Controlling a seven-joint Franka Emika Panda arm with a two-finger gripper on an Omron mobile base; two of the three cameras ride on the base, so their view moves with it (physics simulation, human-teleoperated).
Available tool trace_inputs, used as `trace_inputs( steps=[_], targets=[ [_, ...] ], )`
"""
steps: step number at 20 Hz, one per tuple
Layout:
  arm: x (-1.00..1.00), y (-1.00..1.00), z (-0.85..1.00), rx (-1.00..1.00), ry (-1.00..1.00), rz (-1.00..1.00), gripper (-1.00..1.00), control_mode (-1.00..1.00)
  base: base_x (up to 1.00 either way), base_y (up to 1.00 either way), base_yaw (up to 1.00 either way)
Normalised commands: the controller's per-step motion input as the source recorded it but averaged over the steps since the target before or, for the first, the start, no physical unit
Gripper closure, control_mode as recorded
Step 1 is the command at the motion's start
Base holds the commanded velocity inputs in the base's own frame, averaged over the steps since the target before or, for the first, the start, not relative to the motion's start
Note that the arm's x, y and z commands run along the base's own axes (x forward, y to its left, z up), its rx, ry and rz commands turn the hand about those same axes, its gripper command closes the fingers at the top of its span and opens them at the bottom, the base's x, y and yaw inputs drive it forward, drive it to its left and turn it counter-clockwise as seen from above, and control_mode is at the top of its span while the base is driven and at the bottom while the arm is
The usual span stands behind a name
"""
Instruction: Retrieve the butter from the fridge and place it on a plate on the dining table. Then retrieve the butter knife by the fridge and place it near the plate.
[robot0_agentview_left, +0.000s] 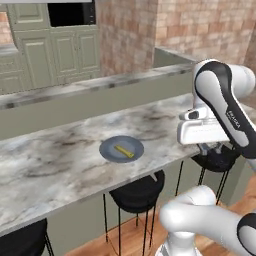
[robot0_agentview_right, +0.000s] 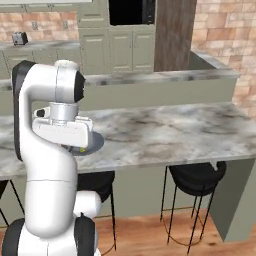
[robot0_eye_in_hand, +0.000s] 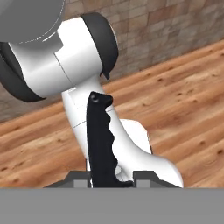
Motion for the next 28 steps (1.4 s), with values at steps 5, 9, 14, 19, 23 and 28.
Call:
trace_inputs(
  steps=[5, 9, 14, 19, 23, 28],
  targets=[
    [0.0, 0.0, 0.0, 0.0, 0.0, 0.0, 1.0, 1.0, 0.56, -0.11, 0.23],
    [0.0, 0.0, 0.0, 0.0, 0.0, 0.0, 1.0, 1.0, 0.57, -0.03, 0.15],
    [0.0, 0.0, 0.0, 0.0, 0.0, 0.0, 1.0, 1.0, 0.81, -0.11, 0.07],
    [1.0, -0.41, -0.02, 0.01, 0.0, 0.18, 1.0, -1.0, 0.0, 0.0, 0.0],
    [1.0, -0.32, -0.41, 0.01, 0.01, 0.26, 1.0, -1.0, 0.0, 0.0, 0.0],
    [0.98, 0.13, -0.84, 0.0, -0.03, 0.13, 1.0, -1.0, 0.0, 0.0, 0.0]
  ],
)
